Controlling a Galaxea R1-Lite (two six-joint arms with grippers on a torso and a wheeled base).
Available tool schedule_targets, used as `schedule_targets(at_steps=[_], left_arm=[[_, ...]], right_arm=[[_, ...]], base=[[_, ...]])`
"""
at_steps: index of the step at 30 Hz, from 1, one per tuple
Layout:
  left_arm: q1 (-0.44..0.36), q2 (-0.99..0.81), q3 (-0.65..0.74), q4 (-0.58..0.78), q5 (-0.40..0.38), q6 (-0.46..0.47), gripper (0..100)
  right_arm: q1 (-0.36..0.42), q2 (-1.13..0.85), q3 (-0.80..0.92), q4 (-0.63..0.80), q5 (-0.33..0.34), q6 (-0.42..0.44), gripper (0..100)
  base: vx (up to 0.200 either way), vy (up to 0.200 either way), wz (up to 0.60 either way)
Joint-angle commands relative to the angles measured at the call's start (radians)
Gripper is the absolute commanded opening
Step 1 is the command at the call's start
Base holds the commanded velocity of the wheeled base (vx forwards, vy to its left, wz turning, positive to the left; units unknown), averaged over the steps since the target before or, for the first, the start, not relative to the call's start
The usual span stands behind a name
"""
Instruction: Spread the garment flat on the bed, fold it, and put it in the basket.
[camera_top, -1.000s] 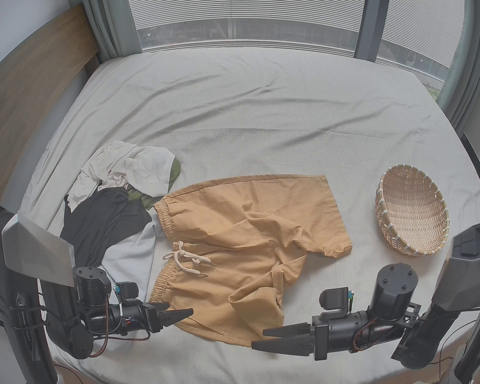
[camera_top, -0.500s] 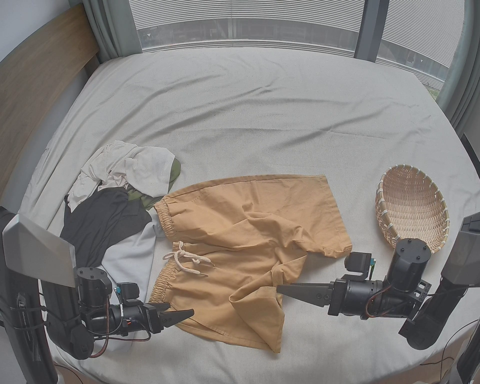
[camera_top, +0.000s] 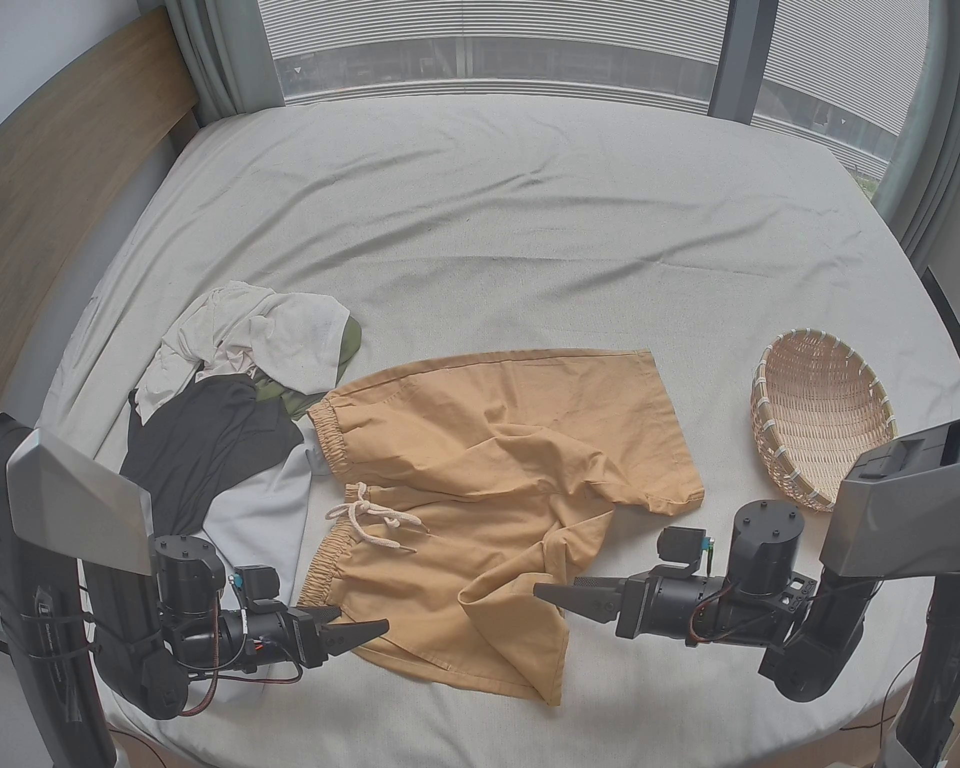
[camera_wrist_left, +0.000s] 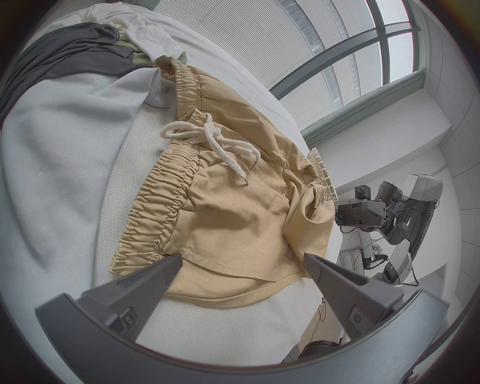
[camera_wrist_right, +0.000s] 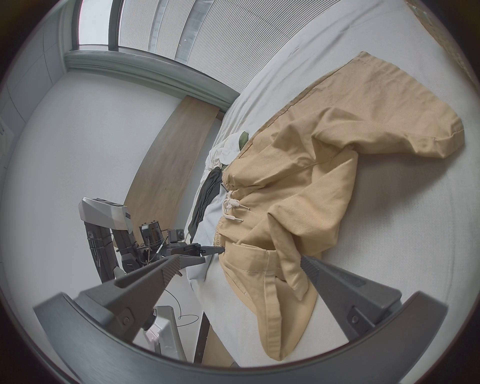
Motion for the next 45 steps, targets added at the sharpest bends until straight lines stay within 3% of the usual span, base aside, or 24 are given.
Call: schedule_targets(at_steps=[1,6,7,18,32,38,45], left_arm=[[0.0,-0.001,0.0,-0.004,0.0,0.0,100],[0.0,-0.002,0.0,-0.004,0.0,0.0,100],[0.0,-0.002,0.0,-0.004,0.0,0.0,100],[-0.001,-0.001,0.0,-0.004,0.0,0.0,100],[-0.003,0.001,0.001,-0.004,0.0,0.003,100],[-0.001,0.002,0.003,-0.004,0.0,0.012,100],[-0.001,0.001,0.001,-0.004,0.0,0.012,100]], right_arm=[[0.001,0.041,-0.013,0.0,0.0,0.002,100],[0.008,0.07,-0.05,-0.002,-0.037,0.013,100],[0.011,0.076,-0.055,-0.002,-0.048,0.014,0],[0.022,0.076,-0.073,-0.005,-0.051,0.066,0],[0.027,-0.16,-0.052,0.0,-0.046,0.14,0],[0.077,-0.139,-0.007,-0.002,-0.025,0.14,0],[0.134,-0.111,0.05,-0.003,0.067,0.135,0]], base=[[0.0,0.0,0.0],[0.0,0.0,0.0],[0.0,0.0,0.0],[0.0,0.0,0.0],[0.0,0.0,0.0],[0.0,0.0,0.0],[0.0,0.0,0.0]])
